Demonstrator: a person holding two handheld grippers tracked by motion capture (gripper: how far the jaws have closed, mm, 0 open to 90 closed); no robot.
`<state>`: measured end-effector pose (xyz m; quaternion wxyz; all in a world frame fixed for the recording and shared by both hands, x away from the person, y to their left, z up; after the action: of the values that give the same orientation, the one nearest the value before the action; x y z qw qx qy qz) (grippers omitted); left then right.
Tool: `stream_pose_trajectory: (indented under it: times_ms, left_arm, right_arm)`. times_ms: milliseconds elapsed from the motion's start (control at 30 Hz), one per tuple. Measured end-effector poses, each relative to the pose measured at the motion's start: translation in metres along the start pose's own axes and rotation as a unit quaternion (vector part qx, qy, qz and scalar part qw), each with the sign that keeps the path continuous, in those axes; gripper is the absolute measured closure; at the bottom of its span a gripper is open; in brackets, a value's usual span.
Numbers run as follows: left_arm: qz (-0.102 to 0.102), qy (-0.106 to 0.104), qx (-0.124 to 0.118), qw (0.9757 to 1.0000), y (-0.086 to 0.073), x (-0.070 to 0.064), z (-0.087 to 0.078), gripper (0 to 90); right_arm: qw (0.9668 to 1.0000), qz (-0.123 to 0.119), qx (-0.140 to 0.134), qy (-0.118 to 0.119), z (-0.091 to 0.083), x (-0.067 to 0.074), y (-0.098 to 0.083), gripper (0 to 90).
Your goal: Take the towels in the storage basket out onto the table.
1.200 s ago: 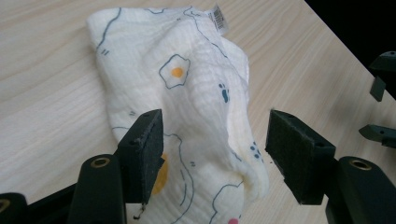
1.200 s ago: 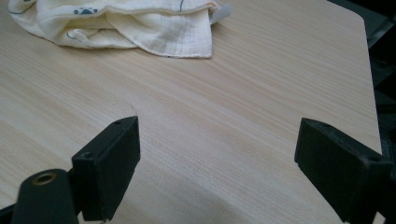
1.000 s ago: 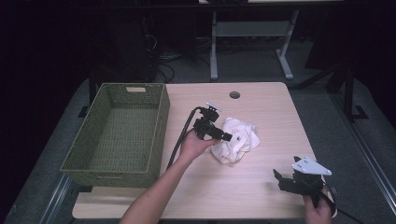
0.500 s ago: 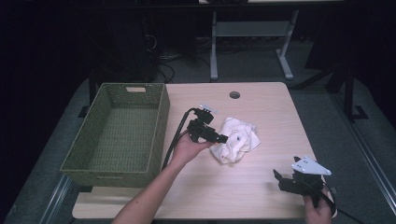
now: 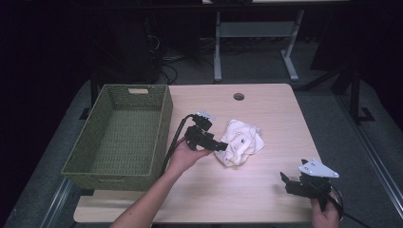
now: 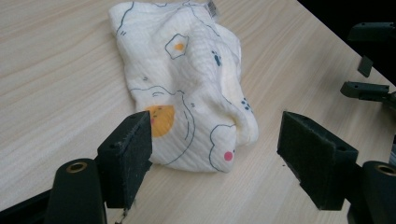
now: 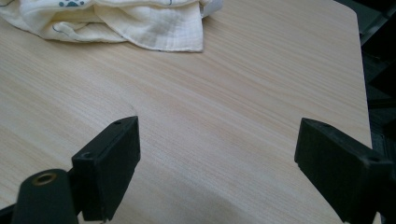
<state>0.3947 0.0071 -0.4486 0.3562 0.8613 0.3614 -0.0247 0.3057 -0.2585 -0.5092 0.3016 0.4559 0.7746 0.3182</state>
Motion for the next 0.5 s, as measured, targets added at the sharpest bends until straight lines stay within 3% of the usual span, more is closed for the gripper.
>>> stream_pose_trajectory:
  times_ms: [500]
  left_arm:
    - [0.001,0.001,0.000,1.0000,-0.021,0.000,0.001,24.2]
  right_arm:
    - [1.0000,-0.001,0.000,-0.001,0.000,-0.001,-0.001,13.9]
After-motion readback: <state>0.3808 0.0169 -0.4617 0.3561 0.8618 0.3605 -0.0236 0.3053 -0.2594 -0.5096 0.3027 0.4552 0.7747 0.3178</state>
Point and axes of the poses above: each handheld gripper's, and its own axes: z roughly forward along the jaws, y roughly out of its top, x roughly to its left, the point moved 9 cm from there along z, roughly forward along the jaws, and after that the axes turned 2 degrees about x, right-handed, at the moved point
